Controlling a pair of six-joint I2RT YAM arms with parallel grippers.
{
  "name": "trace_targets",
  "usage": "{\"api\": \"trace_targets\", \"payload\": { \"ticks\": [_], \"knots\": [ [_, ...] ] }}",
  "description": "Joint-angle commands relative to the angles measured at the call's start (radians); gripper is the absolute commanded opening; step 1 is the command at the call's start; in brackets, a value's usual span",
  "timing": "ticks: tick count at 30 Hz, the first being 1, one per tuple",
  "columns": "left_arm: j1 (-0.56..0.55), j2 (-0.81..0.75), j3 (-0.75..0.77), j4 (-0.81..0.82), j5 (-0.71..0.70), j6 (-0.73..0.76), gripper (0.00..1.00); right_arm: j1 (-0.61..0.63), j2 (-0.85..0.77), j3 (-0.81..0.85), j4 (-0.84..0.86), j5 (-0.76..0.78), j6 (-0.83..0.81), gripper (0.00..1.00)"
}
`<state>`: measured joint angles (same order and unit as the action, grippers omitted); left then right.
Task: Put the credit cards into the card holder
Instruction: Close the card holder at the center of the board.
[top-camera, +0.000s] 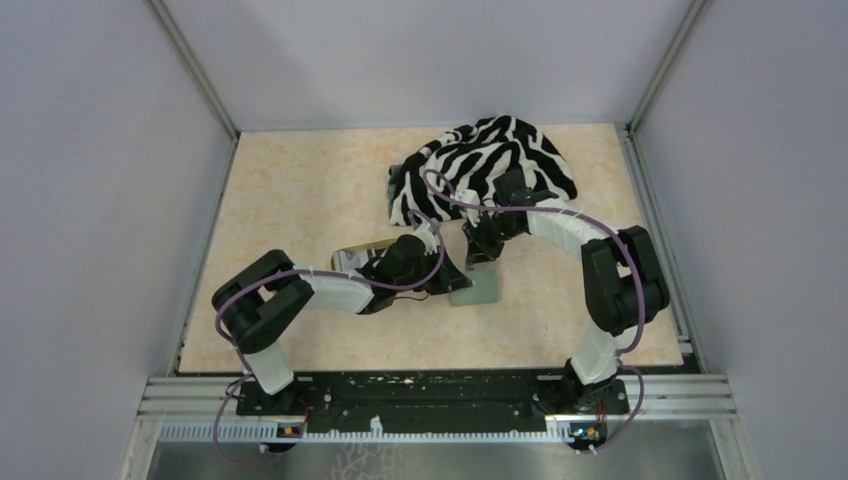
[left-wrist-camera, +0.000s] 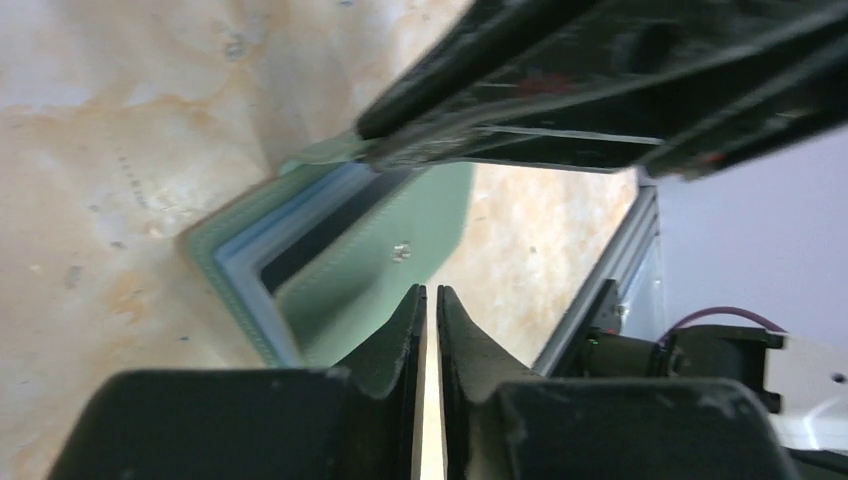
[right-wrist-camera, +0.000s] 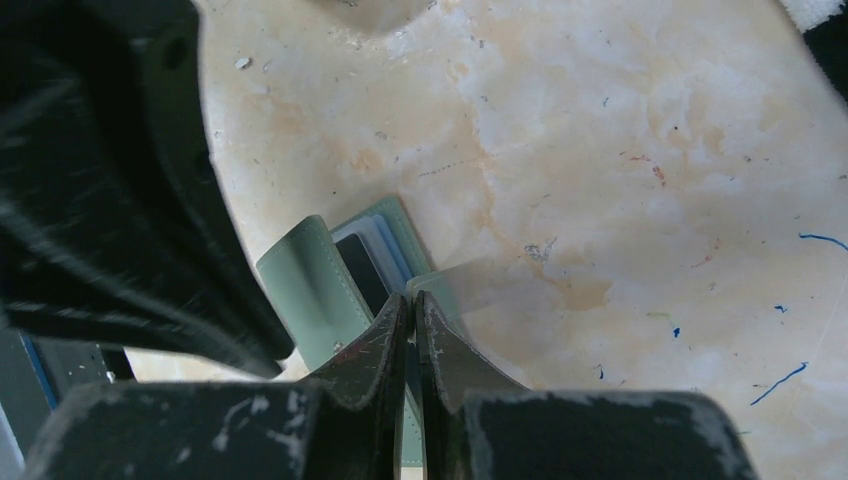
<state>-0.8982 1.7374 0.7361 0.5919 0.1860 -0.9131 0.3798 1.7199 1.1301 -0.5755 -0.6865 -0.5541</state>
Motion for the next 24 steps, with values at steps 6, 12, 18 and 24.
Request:
{"api": "trace_targets", "payload": {
  "ticks": [6, 12, 18, 24],
  "knots": [
    [0.018, 0.052, 0.046, -0.15, -0.105, 0.039, 0.03, 0.002, -0.044, -0.002, -0.026, -0.042, -0.061, 0.05],
    [0.018, 0.069, 0.037, -0.166, -0.106, 0.034, 0.0, 0.002, -0.056, -0.008, -0.046, -0.029, -0.1, 0.06],
    [0.018, 0.076, 0.029, -0.155, -0.095, 0.026, 0.0, 0.002, -0.055, -0.008, -0.091, -0.014, -0.155, 0.11],
    [0.018, 0.076, 0.028, -0.147, -0.081, 0.025, 0.0, 0.004, -0.045, -0.001, -0.131, 0.001, -0.191, 0.18]
  ]
}}
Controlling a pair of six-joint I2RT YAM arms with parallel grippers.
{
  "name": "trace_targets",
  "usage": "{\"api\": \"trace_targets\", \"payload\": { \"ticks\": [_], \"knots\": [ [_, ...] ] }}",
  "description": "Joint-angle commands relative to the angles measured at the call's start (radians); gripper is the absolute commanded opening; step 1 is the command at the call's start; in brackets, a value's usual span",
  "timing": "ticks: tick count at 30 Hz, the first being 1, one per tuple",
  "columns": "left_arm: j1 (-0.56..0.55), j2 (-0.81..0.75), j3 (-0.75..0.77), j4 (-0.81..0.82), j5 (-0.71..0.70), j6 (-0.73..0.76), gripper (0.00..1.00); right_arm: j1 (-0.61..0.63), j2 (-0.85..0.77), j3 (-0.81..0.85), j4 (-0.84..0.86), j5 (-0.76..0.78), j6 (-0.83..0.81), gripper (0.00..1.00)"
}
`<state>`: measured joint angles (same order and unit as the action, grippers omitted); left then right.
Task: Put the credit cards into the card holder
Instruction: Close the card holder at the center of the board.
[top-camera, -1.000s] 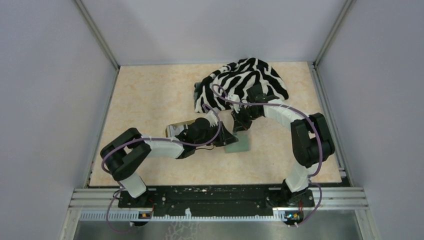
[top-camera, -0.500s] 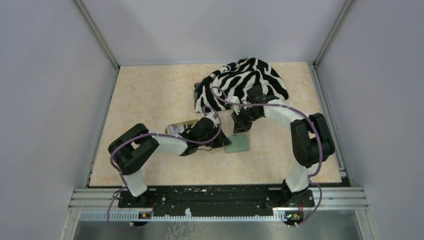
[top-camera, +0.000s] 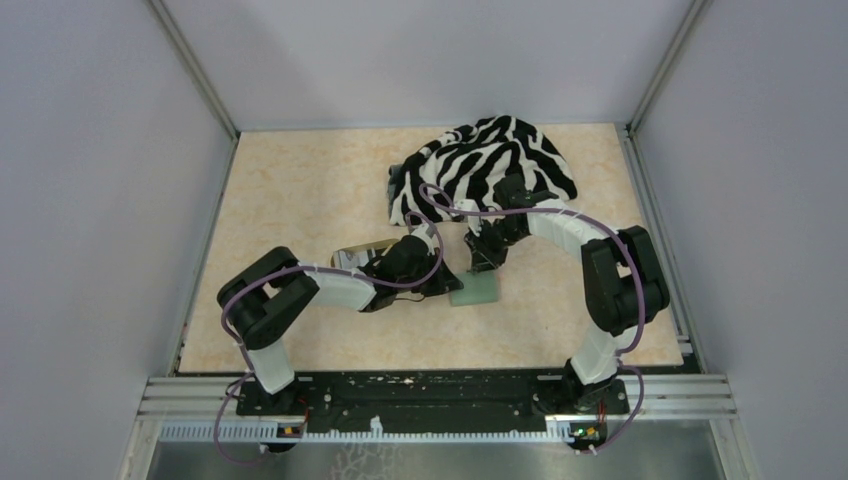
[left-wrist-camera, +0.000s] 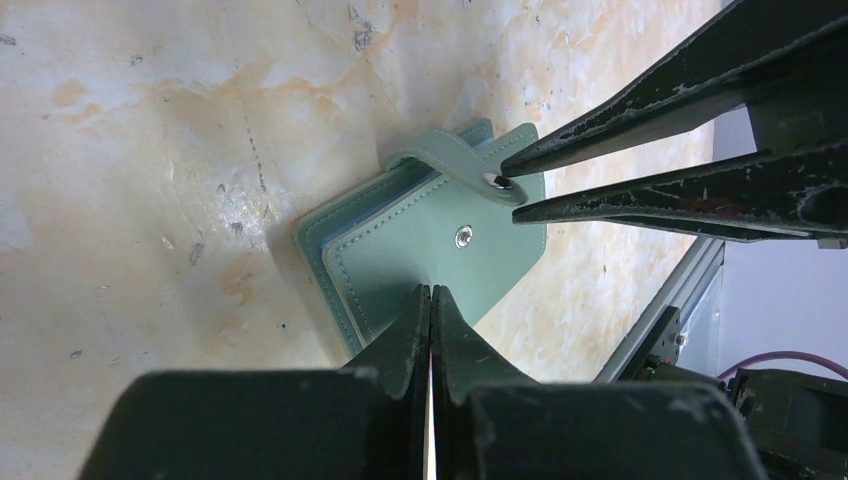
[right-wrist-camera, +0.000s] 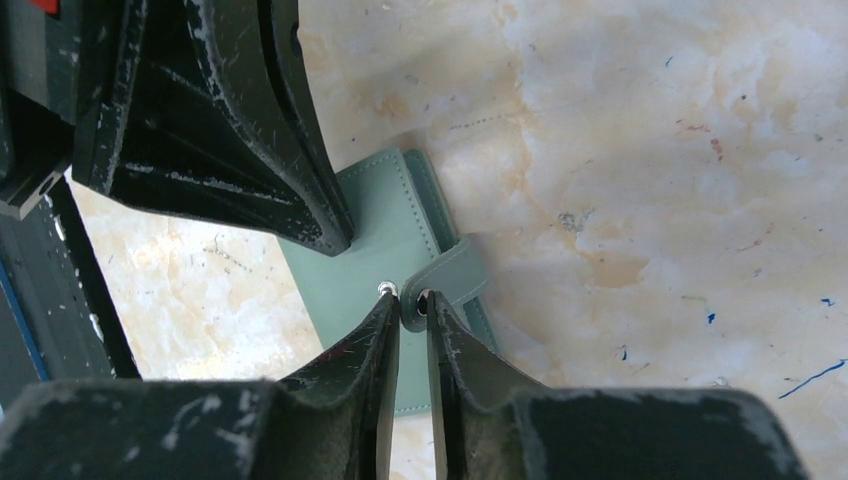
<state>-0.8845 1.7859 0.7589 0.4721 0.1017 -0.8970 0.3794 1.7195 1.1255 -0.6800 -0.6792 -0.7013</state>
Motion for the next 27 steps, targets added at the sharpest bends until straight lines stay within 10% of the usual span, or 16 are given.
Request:
{"api": "trace_targets", "payload": {
  "ticks": [1, 19, 27],
  "knots": [
    [0.004, 0.026, 0.005, -0.026, 0.005, 0.009, 0.0, 0.003, -0.048, 0.003, -0.027, -0.002, -0.045, 0.2],
    [0.004, 0.039, 0.014, 0.002, 0.055, 0.022, 0.0, 0.004, -0.158, -0.061, 0.1, 0.002, -0.069, 0.43],
    [0.004, 0.04, 0.01, 0.009, 0.064, 0.028, 0.0, 0.003, -0.181, -0.072, -0.125, -0.122, -0.709, 0.54]
  ]
}}
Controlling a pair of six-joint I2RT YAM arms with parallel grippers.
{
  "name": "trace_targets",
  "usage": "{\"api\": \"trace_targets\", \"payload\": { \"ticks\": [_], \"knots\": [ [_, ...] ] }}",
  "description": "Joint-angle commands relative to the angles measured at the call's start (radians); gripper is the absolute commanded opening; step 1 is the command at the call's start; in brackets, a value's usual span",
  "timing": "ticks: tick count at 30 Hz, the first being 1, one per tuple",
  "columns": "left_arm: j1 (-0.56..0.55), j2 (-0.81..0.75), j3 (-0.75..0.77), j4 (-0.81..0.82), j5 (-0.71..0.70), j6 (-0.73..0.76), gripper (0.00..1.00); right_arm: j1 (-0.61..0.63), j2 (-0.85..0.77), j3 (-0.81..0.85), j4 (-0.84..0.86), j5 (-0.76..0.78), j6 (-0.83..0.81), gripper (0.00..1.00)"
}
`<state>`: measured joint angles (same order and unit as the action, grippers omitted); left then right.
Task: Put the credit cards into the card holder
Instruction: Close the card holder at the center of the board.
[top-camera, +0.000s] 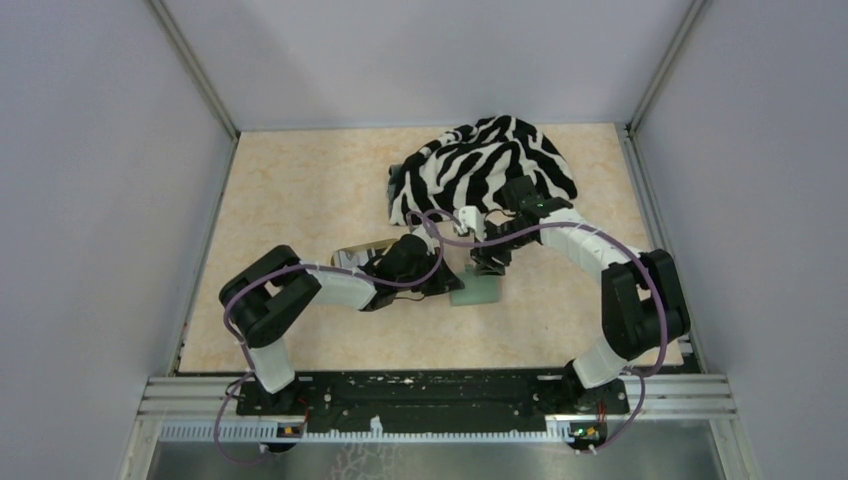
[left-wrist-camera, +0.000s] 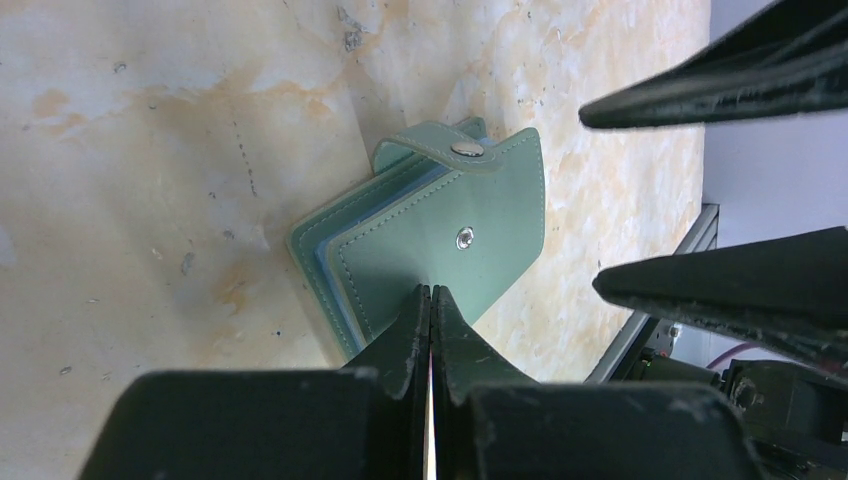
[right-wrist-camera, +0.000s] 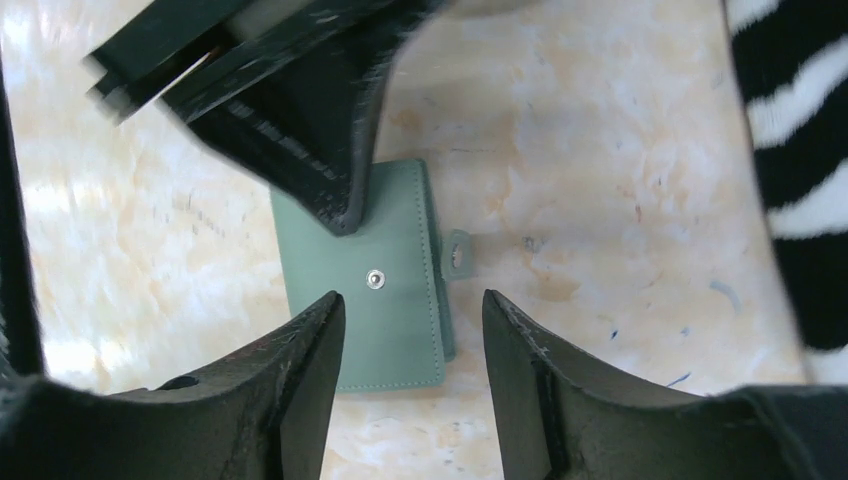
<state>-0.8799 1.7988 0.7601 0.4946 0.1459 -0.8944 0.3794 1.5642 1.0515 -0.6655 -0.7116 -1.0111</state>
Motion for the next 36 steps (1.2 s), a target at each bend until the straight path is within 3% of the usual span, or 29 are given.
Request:
{"api": "trace_targets", "payload": {
  "ticks": [1, 3, 16, 36],
  "knots": [
    [-0.001, 0.027, 0.007, -0.013, 0.021, 0.026, 0.0, 0.003, -0.017, 0.007, -0.173, -0.088, -0.469, 0.54],
    [-0.001, 0.027, 0.005, -0.011, 0.021, 0.026, 0.0, 0.003, 0.012, 0.03, -0.22, -0.088, -0.557, 0.54],
    [-0.001, 0.032, 0.005, 0.002, 0.029, 0.026, 0.0, 0.003, 0.13, 0.129, -0.079, -0.069, -0.334, 0.41],
    [-0.001, 0.045, 0.012, 0.003, 0.034, 0.028, 0.0, 0.013, 0.223, 0.196, -0.142, -0.078, -0.331, 0.18]
  ]
}}
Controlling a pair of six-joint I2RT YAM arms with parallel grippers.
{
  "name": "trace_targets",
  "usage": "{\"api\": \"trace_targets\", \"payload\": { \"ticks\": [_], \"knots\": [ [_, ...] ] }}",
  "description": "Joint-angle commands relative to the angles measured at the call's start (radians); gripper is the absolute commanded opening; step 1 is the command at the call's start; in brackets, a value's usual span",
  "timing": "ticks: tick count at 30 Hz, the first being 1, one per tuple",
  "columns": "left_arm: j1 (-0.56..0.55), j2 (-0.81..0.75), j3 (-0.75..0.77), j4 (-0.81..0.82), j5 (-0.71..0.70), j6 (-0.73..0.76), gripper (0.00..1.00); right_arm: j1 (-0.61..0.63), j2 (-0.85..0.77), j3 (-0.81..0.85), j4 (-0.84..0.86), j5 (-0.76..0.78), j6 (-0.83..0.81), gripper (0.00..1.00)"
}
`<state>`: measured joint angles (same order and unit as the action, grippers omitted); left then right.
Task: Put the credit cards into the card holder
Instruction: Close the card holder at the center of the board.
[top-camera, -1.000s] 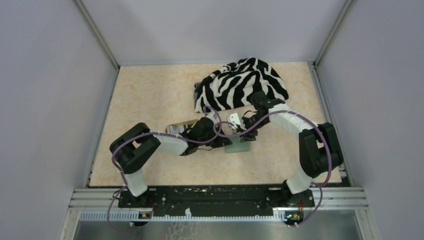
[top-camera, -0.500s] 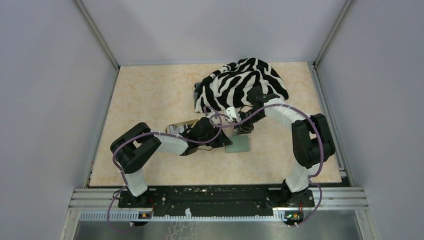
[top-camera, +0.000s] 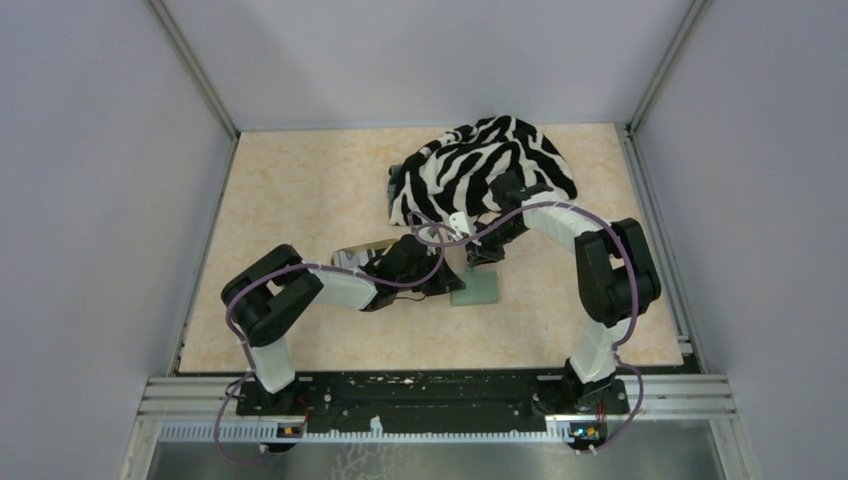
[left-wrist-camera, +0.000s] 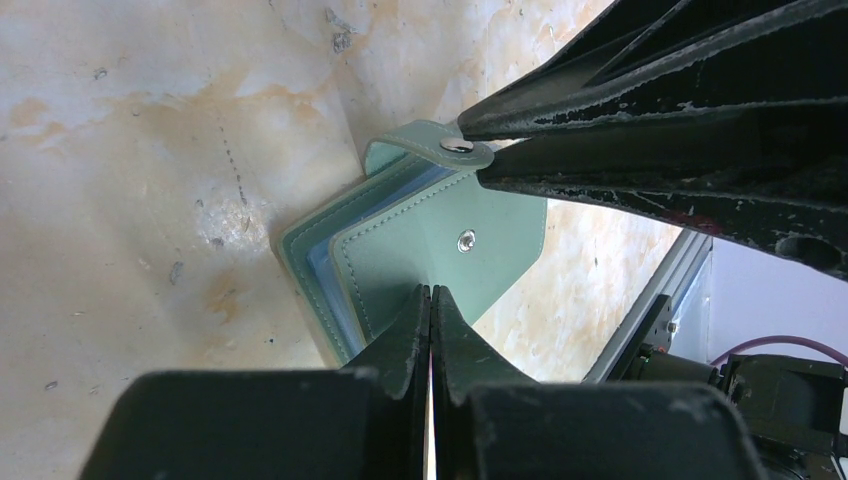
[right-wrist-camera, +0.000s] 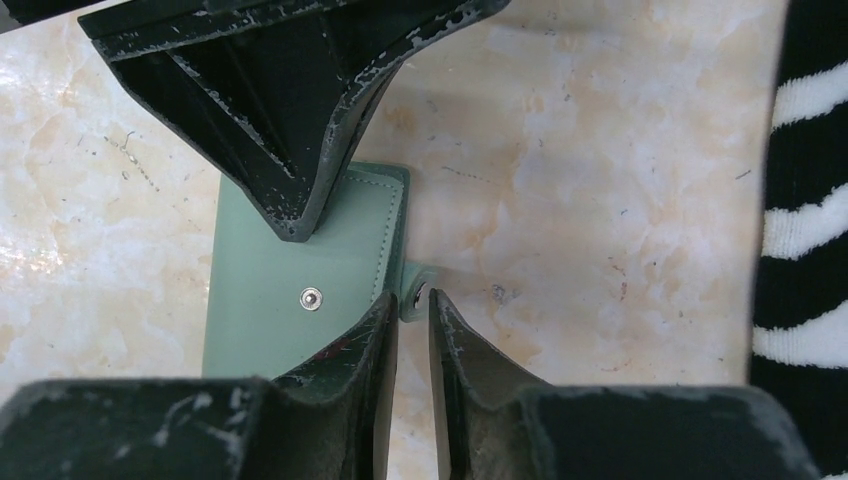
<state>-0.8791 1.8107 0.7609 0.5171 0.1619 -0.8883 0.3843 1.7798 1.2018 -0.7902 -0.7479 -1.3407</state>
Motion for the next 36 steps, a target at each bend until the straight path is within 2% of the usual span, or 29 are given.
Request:
{"api": "trace_targets", "payload": {
  "ticks": [1, 8, 15, 23, 36],
  "knots": [
    [-0.001, 0.033, 0.011, -0.02, 0.019, 0.021, 0.0, 0.008, 0.009, 0.047, -0.017, -0.042, 0.001, 0.16],
    [-0.001, 0.031, 0.005, -0.017, 0.019, 0.02, 0.0, 0.008, 0.019, 0.057, -0.031, -0.029, 0.012, 0.0],
    [-0.001, 0.025, -0.001, -0.023, 0.012, 0.002, 0.0, 0.007, -0.036, 0.037, -0.023, -0.028, 0.087, 0.0],
    [-0.001, 0.027, -0.007, -0.04, -0.005, -0.022, 0.0, 0.007, -0.183, -0.127, 0.079, -0.015, 0.101, 0.0],
    [-0.002, 0.036, 0.001, -0.031, 0.011, -0.021, 0.0, 0.019, -0.208, -0.234, 0.124, 0.05, 0.068, 0.0]
  ]
}}
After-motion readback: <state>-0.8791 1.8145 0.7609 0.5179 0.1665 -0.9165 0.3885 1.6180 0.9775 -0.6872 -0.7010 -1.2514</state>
